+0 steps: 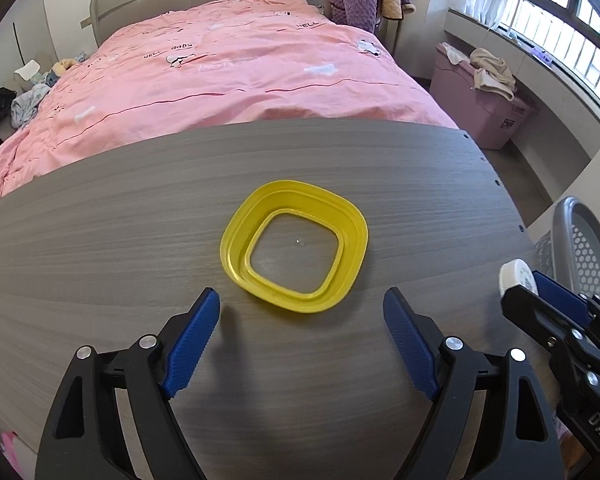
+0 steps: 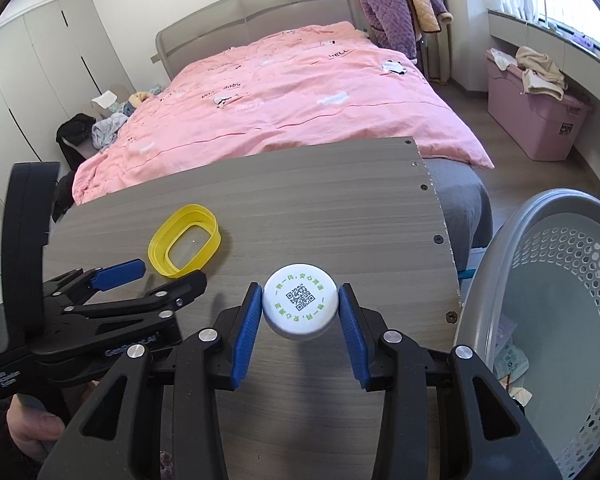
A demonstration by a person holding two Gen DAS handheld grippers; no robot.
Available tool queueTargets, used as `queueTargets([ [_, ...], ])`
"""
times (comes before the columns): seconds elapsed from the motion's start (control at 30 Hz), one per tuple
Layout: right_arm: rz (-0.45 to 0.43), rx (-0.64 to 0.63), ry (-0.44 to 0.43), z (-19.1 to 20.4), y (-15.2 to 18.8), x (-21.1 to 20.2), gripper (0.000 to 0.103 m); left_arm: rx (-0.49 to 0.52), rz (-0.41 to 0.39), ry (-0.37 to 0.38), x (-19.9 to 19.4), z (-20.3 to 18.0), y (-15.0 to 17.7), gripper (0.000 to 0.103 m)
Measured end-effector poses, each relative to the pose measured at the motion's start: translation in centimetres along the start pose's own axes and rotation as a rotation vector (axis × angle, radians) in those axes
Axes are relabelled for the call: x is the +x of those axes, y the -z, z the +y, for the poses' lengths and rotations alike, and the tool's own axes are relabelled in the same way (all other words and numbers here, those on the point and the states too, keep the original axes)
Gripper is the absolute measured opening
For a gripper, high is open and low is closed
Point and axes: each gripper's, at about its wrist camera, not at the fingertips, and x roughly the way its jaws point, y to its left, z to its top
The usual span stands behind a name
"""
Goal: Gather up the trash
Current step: 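Grasp the yellow plastic lid with the left gripper while the right gripper holds the cap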
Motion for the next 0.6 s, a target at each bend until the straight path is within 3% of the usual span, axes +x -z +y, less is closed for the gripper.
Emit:
queueTargets([
  [0.6,0.011,0.045,-0.046,-1.9,0.0,0.7,0.039,-0.01,0.008,-0.051,2.4,-0.4,-2.7,0.084],
])
